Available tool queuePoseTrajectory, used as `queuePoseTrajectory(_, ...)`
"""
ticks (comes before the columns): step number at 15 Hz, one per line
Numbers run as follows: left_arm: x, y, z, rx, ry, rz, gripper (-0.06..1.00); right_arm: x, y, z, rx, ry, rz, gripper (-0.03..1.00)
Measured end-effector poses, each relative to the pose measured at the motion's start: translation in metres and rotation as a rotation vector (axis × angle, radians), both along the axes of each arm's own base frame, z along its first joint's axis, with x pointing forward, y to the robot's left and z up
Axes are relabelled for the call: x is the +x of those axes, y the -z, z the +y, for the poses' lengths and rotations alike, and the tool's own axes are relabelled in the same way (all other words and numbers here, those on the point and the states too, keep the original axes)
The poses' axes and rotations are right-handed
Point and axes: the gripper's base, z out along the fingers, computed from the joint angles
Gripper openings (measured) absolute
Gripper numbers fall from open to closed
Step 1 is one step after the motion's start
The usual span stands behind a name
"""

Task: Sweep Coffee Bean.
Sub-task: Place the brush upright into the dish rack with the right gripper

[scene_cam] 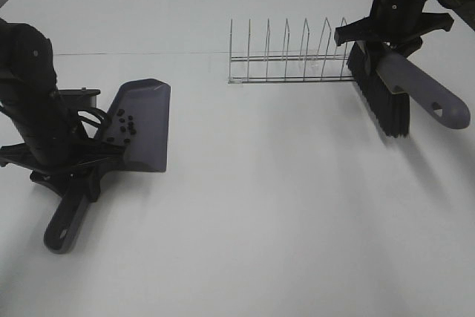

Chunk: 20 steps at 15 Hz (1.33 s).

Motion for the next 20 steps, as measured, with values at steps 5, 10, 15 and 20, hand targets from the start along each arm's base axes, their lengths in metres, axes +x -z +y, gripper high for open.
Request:
queuePoseTrajectory(5,0.000,0.000,0.000,0.000,0.000,0.001,0.32,0.009,0.005,0.000,-0.007,-0.015,-0.076,0.27)
queuePoseTrajectory(10,0.000,0.000,0.000,0.000,0.000,0.001,0.32,0.024,0.019,0.000,-0.016,-0.002,-0.141,0.27)
queuePoseTrajectory(15,0.000,0.000,0.000,0.000,0.000,0.001,0.32,0.034,0.015,-0.013,0.024,0.031,-0.238,0.27)
queuePoseTrajectory(20,0.000,0.000,0.000,0.001,0.001,0.001,0.32,0.039,0.012,-0.014,0.050,0.026,-0.296,0.27)
